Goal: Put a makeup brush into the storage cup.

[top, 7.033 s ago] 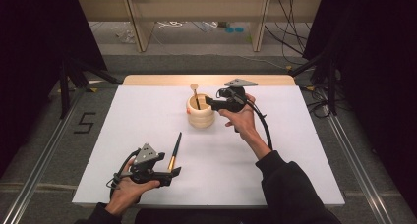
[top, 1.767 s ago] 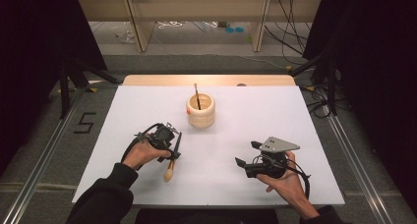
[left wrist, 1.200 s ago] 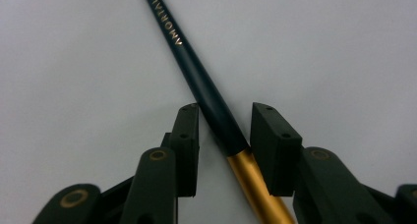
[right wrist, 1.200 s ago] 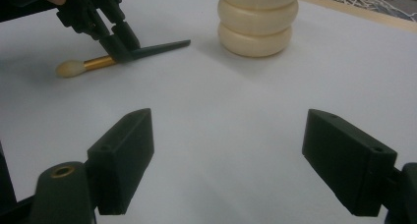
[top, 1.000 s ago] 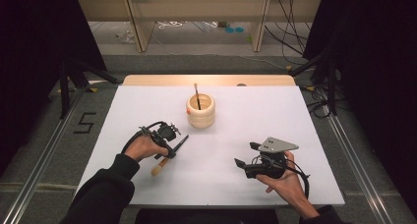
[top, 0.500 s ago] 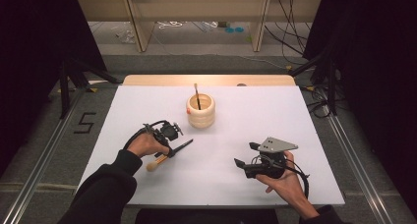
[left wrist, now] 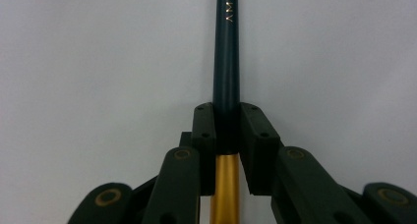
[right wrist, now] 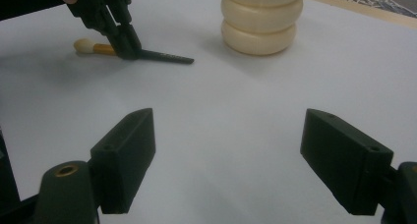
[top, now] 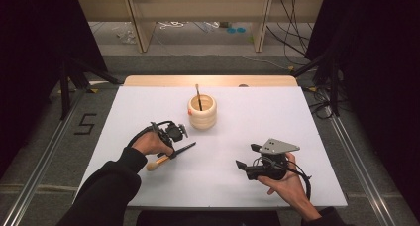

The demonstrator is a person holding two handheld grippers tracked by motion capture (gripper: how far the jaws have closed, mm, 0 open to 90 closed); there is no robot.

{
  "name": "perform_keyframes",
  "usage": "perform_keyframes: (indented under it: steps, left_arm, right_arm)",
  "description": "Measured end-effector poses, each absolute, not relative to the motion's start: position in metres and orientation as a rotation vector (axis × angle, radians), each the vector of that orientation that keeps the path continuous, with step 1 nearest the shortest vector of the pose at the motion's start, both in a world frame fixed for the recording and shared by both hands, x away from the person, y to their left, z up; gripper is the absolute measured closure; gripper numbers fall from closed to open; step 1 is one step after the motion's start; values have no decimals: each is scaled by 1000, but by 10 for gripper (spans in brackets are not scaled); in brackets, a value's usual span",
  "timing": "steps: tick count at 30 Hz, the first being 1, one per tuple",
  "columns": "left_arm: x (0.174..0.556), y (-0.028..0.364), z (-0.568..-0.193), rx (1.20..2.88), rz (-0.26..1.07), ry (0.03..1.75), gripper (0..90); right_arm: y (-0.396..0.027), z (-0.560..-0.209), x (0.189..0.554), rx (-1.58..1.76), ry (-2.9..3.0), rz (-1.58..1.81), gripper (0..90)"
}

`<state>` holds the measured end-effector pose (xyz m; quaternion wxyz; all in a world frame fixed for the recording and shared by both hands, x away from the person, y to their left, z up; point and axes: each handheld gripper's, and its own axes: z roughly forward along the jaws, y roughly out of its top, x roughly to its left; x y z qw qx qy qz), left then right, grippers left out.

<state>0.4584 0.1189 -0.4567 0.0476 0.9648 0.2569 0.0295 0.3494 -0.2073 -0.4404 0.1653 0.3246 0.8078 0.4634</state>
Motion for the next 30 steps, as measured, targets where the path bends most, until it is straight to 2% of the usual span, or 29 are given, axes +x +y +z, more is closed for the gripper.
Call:
perform_keyframes:
  steps: [13,30]
  left_arm:
    - [458,121,-456,2961,71,736,783]
    - [454,127,-443,2853,-5,716,783]
  right_arm:
    - [-207,-440,349,923,2303,1322,222]
    - [-202,-438,346,841,2298,1330,221]
